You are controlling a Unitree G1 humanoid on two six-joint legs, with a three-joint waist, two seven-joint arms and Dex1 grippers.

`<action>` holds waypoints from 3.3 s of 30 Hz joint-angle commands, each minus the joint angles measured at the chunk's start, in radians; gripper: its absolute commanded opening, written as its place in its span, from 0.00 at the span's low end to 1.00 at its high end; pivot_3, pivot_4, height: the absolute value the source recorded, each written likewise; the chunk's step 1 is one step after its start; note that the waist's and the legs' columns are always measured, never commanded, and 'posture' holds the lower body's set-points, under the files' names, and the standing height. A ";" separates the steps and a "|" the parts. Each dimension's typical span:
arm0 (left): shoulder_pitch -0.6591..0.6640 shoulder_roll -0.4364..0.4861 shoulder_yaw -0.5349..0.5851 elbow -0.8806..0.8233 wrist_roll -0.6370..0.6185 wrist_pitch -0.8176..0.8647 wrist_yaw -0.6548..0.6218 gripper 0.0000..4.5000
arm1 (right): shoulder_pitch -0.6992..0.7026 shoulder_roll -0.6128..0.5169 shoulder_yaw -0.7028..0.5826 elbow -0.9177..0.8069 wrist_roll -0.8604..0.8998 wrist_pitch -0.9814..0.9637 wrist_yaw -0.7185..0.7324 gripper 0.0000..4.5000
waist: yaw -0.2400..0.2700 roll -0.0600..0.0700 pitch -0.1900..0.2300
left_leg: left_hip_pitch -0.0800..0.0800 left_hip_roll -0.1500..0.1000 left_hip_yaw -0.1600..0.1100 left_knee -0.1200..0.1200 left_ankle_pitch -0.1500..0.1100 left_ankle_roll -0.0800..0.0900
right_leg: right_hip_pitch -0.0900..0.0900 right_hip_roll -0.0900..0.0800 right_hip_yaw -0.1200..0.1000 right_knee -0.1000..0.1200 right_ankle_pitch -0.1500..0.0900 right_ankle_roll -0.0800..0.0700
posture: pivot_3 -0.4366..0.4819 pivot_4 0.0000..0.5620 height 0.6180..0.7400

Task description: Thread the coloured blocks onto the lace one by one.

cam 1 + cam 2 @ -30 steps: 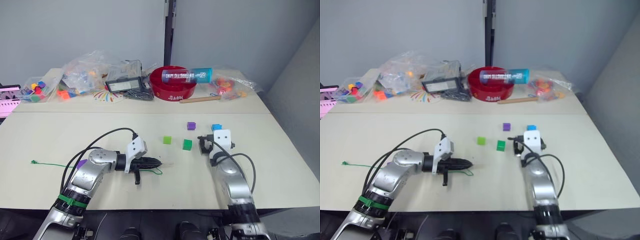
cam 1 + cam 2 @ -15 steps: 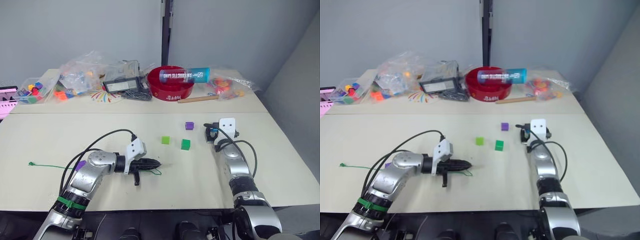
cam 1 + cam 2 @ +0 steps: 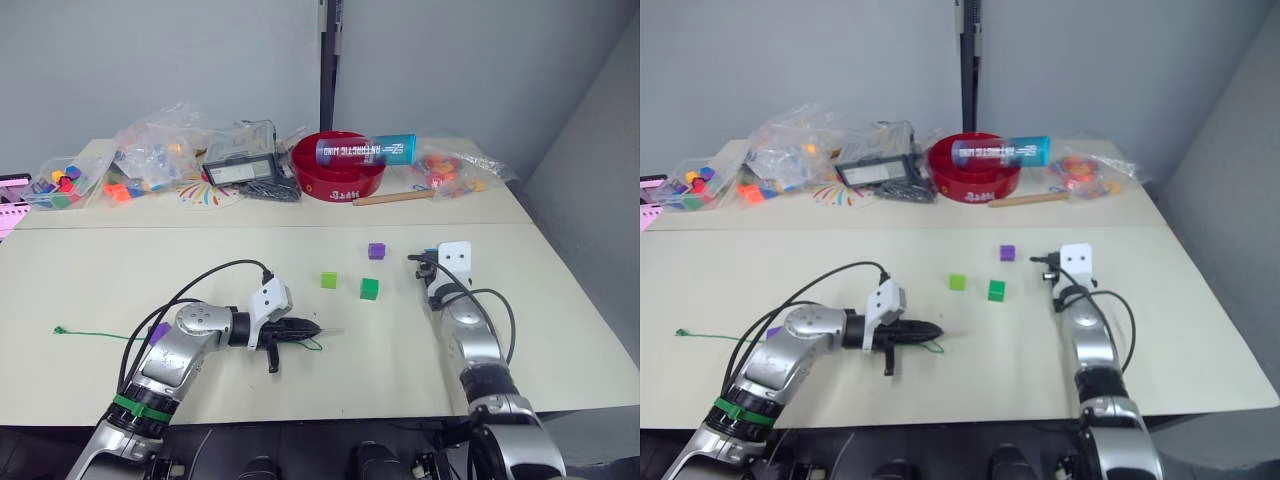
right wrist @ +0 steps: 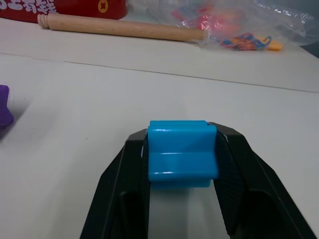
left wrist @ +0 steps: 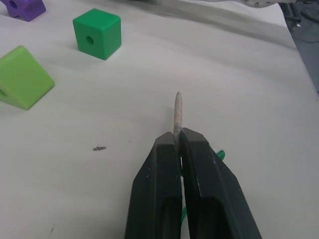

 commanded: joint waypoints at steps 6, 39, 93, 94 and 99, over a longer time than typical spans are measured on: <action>-0.021 0.005 0.011 0.001 0.000 -0.035 -0.008 0.00 | 0.492 0.156 0.222 -0.988 -0.024 0.444 -0.052 0.26 | 0.006 0.003 -0.001 | 0.000 0.000 -0.001 0.000 -0.001 0.001 | -0.001 0.000 0.000 0.002 0.000 0.000 | 0.48 0.27 0.92; -0.054 0.021 0.015 0.013 0.004 -0.026 -0.038 0.00 | 0.515 -0.339 0.110 -1.116 0.461 0.620 0.718 0.99 | 0.017 0.000 -0.003 | 0.001 0.001 0.001 0.001 -0.001 0.001 | 0.002 0.002 0.000 -0.002 0.000 0.000 | 0.48 0.27 0.92; -0.049 0.010 -0.118 -0.115 0.109 0.042 0.030 0.00 | 0.049 -0.381 0.445 -0.318 0.101 0.160 1.199 0.30 | 0.022 0.000 -0.003 | 0.004 0.000 0.001 0.002 -0.001 0.001 | 0.004 0.000 0.000 -0.002 0.000 0.001 | 0.48 0.27 0.92; -0.046 0.011 -0.118 -0.120 0.107 0.047 0.031 0.00 | 0.051 -0.382 0.445 -0.321 0.102 0.162 1.199 0.30 | 0.022 0.000 -0.003 | 0.004 0.000 0.001 0.002 -0.001 0.001 | 0.004 0.000 0.000 -0.002 0.000 0.001 | 0.48 0.27 0.92; -0.019 0.016 -0.104 -0.139 0.087 0.055 0.030 0.00 | 0.053 -0.378 0.436 -0.320 0.108 0.168 1.190 0.30 | 0.022 0.000 -0.003 | 0.004 0.000 0.001 0.002 -0.001 0.001 | 0.004 0.000 0.000 -0.001 0.000 0.001 | 0.48 0.27 0.92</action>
